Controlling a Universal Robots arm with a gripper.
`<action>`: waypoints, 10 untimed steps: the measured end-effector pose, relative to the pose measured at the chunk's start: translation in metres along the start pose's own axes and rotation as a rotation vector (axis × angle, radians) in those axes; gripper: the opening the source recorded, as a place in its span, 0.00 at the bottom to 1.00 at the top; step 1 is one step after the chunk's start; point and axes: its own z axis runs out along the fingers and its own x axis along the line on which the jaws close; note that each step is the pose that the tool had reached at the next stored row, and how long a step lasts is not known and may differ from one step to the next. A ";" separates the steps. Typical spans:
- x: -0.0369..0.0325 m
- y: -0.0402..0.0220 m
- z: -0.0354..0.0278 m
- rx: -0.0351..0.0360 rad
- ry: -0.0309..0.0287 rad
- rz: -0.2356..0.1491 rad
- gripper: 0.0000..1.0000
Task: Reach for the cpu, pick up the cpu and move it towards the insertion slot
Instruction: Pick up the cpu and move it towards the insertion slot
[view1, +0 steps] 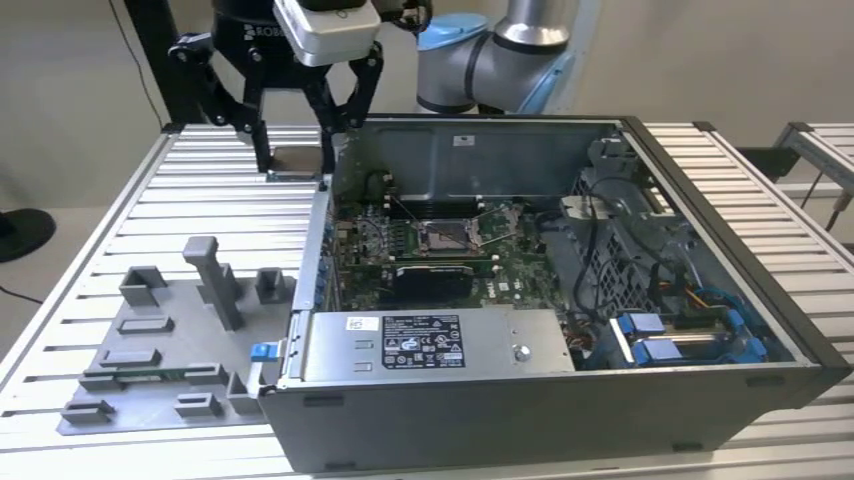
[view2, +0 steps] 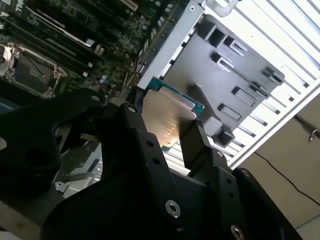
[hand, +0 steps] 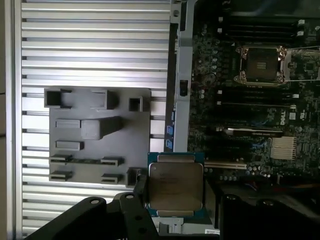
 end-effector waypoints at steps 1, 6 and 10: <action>-0.0041 -0.0001 -0.0002 0.0000 0.0007 0.000 0.00; -0.0207 -0.0003 -0.0008 0.0000 0.0034 0.000 0.00; -0.0312 -0.0005 -0.0012 0.0000 0.0039 0.000 0.00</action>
